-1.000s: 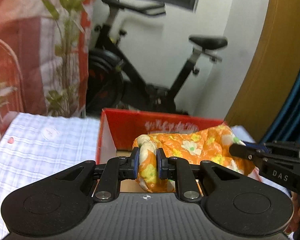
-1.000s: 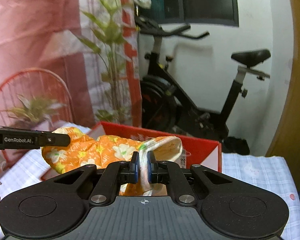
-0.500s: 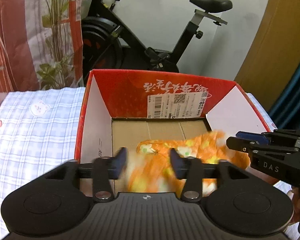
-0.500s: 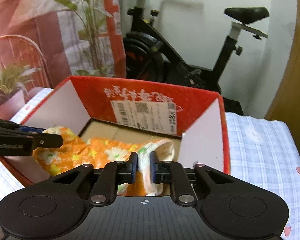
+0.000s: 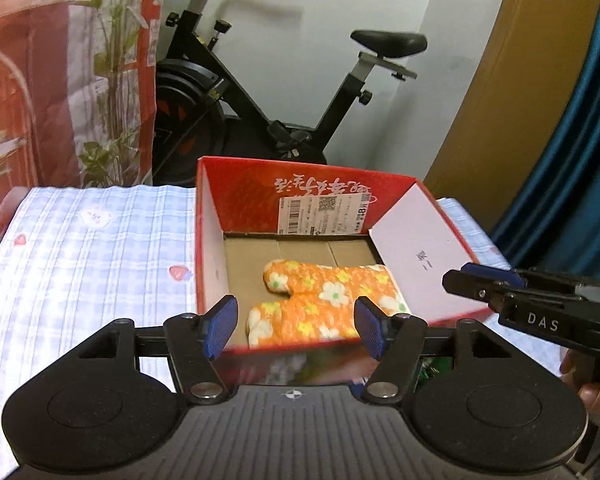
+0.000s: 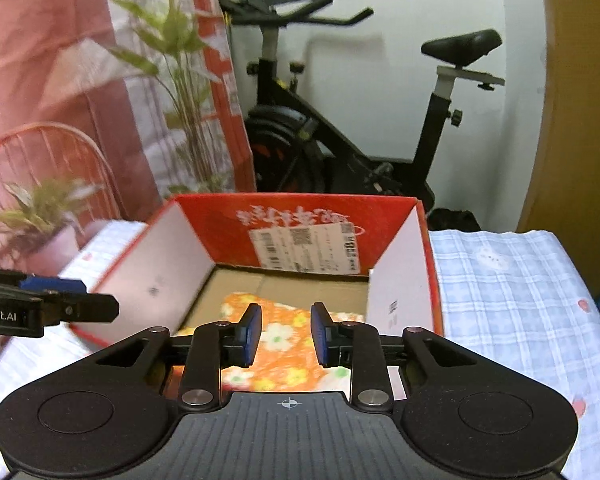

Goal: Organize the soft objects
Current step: 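Lower the left gripper onto the blue-and-white bag and close on it, then carry the blue-and-white bag with the left gripper and drop it into the box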

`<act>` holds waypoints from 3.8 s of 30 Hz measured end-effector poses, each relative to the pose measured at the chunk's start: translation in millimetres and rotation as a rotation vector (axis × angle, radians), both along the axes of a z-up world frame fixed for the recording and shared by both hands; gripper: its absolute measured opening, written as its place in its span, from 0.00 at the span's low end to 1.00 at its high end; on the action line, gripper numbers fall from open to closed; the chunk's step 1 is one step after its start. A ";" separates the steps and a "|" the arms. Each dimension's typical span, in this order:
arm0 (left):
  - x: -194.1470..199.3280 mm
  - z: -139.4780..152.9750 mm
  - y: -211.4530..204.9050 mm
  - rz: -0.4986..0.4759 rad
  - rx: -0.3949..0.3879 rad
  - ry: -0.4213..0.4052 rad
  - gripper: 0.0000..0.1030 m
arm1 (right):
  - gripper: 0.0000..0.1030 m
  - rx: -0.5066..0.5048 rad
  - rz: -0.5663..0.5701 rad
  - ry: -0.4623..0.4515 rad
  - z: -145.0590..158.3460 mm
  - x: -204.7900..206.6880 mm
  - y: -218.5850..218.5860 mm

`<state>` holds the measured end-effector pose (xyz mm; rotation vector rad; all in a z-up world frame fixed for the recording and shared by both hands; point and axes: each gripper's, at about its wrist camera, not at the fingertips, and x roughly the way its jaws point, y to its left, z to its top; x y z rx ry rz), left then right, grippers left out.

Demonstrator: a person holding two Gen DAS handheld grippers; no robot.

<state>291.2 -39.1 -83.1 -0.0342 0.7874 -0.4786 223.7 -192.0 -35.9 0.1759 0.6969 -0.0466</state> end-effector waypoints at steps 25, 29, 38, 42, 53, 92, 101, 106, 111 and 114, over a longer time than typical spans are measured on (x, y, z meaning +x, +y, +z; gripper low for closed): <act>-47.5 -87.9 69.0 0.105 -0.058 0.169 0.67 | 0.48 0.139 0.111 0.188 -65.2 -63.0 74.4; -52.8 -100.0 68.5 0.115 -0.101 0.196 0.67 | 0.49 0.133 0.153 0.215 -71.7 -60.2 80.0; -58.0 -123.8 72.3 0.154 -0.225 0.239 0.65 | 0.50 0.088 0.262 0.250 -74.3 -54.8 84.9; -56.8 -120.3 64.2 0.124 -0.205 0.224 0.62 | 0.50 0.123 0.252 0.249 -76.6 -50.3 78.6; -47.8 -106.8 50.7 0.038 -0.106 0.268 0.44 | 0.41 0.250 0.205 0.186 -86.5 -54.8 70.1; -89.4 -79.5 58.2 0.062 -0.226 0.154 0.25 | 0.24 0.149 0.290 0.073 -43.9 -76.0 88.1; -92.2 -52.3 60.3 0.045 -0.235 0.075 0.24 | 0.23 0.128 0.305 0.007 -24.6 -78.5 90.1; -82.5 -17.1 51.0 0.013 -0.218 -0.020 0.24 | 0.23 0.099 0.324 -0.081 6.2 -70.1 83.2; -50.0 5.2 28.9 -0.006 -0.208 -0.070 0.24 | 0.22 0.024 0.342 -0.133 33.4 -41.2 69.6; -23.1 7.0 12.2 -0.009 -0.201 -0.071 0.24 | 0.22 -0.050 0.349 -0.153 40.5 -18.5 61.5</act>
